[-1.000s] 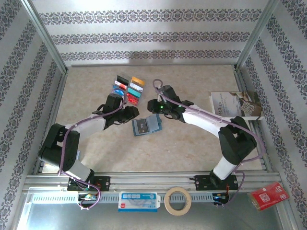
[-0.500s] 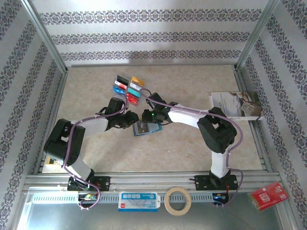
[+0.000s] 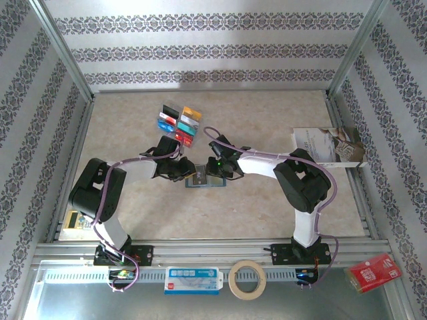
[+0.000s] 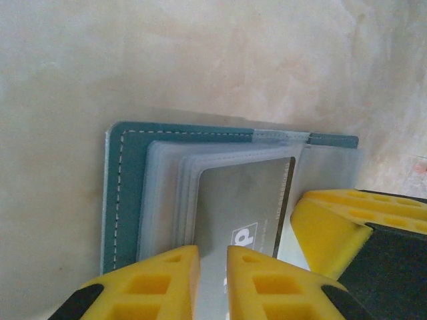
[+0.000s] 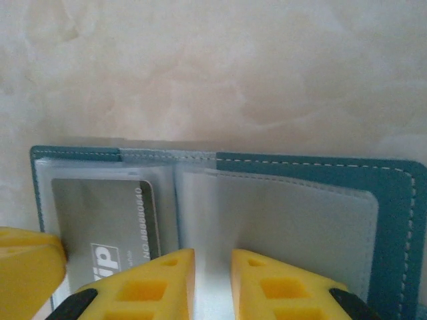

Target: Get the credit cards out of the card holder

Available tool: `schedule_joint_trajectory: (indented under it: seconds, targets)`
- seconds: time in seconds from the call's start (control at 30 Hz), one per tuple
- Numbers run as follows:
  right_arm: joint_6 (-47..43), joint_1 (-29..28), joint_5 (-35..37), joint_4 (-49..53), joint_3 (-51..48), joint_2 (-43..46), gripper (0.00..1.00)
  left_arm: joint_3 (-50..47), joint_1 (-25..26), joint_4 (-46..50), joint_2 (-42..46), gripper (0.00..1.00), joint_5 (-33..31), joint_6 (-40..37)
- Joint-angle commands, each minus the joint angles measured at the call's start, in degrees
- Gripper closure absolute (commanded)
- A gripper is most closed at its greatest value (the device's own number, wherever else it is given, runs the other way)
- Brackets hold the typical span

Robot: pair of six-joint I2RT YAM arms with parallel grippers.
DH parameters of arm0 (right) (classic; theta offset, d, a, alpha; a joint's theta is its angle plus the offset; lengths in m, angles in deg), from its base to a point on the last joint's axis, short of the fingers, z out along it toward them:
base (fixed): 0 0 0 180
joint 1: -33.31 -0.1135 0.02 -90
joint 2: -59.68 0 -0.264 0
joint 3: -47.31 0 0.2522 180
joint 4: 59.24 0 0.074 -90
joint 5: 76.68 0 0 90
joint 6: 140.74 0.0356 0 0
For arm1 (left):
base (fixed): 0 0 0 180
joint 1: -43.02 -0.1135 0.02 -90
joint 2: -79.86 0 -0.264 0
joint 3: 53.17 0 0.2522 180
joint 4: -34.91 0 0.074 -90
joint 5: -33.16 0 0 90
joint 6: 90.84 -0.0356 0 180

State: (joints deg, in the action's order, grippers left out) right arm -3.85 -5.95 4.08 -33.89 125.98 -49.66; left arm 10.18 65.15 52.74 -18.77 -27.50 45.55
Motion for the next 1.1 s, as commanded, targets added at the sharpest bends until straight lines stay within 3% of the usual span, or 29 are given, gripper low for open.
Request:
schedule_joint_trajectory:
  seconds: [0.0,0.3,0.57,1.07]
  targets:
    - [2.8,0.7,1.6,0.0,-2.9,0.3,0.76,1.1,0.4,4.0,-2.7,0.79,-1.7,-2.5]
    - [1.7,2.4,-5.1,-8.8,-5.3,7.4,0.76,4.1,0.4,6.6,1.0,0.79,-2.2,-3.9]
    - [-1.3,2.7,-13.3,-10.7,-3.5,5.2,0.80,2.2,0.4,5.1,3.5,0.80,-2.0,-2.5]
    - [-1.8,3.9,-14.3,-7.3,-1.2,-1.1,0.87,1.1,0.4,4.4,-0.4,0.87,-2.0,-1.2]
